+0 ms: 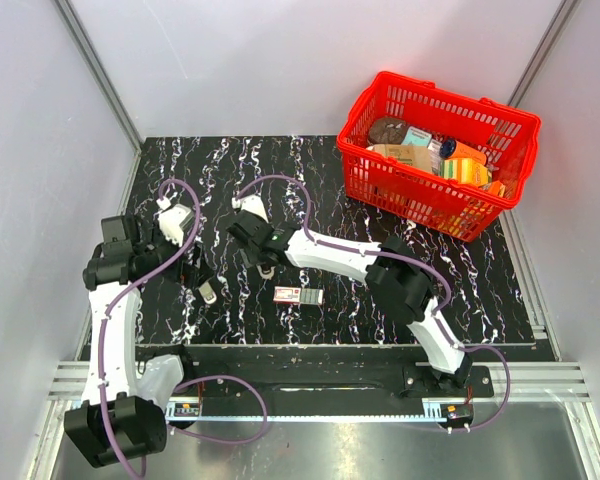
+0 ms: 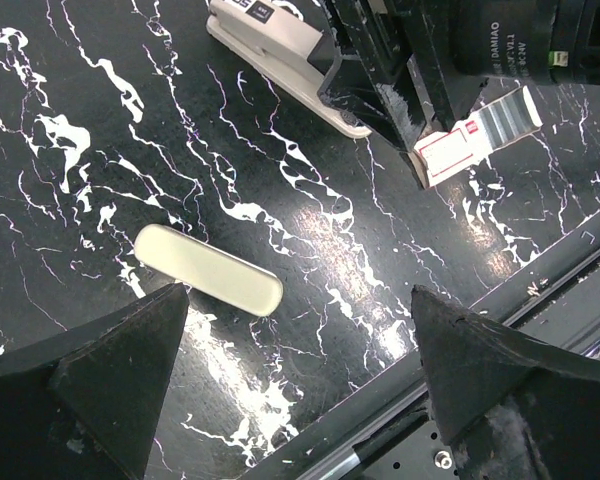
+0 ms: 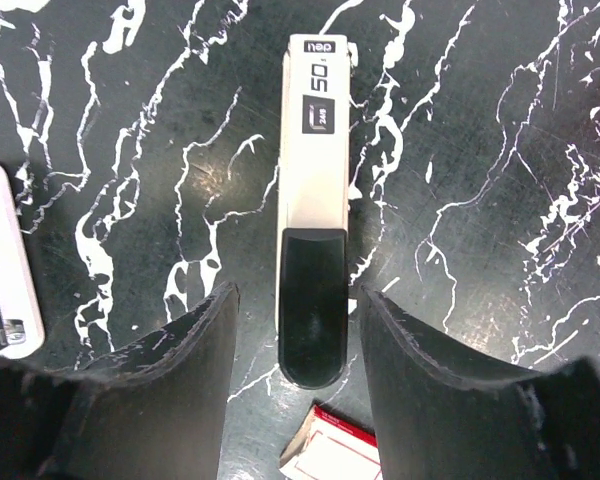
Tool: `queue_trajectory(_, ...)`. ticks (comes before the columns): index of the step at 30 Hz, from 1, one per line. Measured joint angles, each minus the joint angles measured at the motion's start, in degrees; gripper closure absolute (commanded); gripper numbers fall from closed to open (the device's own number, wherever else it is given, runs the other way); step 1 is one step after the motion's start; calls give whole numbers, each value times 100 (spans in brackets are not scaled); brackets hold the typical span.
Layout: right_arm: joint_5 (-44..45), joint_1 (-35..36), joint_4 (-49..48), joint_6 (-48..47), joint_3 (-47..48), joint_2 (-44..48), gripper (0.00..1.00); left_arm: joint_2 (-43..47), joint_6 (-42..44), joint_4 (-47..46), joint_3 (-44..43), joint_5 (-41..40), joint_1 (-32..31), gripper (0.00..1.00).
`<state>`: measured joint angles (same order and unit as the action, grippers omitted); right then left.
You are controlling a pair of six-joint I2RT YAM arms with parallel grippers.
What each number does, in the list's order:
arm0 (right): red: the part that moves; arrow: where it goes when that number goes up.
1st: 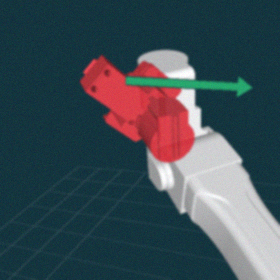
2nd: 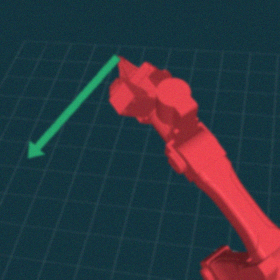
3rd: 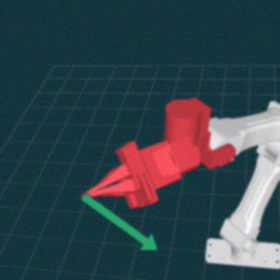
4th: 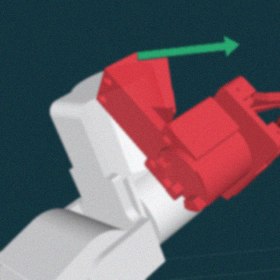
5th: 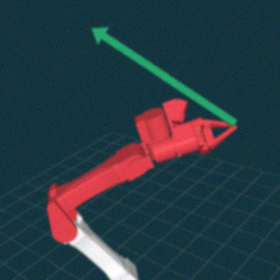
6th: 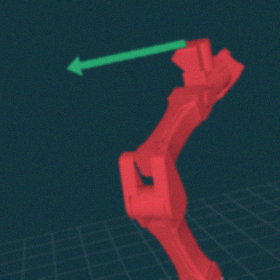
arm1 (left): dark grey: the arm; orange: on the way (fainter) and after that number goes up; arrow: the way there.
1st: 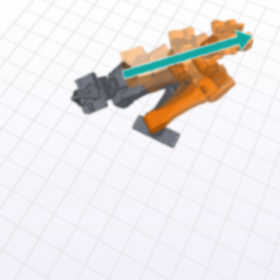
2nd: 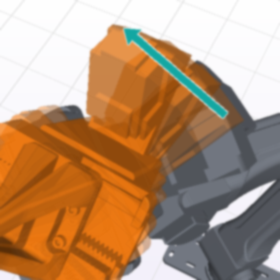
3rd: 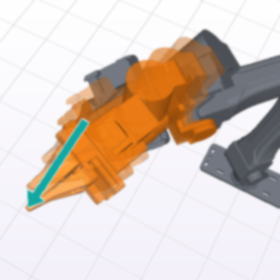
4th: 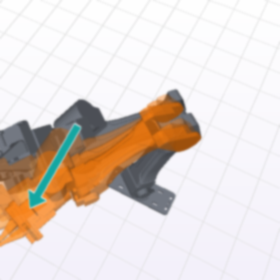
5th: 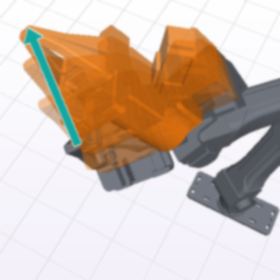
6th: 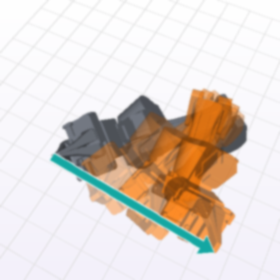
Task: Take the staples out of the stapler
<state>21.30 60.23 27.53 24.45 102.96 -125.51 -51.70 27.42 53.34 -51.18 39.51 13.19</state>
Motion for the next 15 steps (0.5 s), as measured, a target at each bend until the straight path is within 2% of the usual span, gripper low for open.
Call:
queue_trajectory(4,26,0,160,-39,28,-61,46,-179,114,81,-7,-74,-44,1)
queue_trajectory(7,22,0,256,-74,249,-273,51,-225,179,105,-7,-103,-66,1)
queue_trajectory(10,15,-4,286,-118,354,-435,62,-214,249,105,-4,-129,-122,1)
queue_trajectory(15,-68,-48,330,-103,374,-487,88,-232,234,42,20,-313,-367,1)
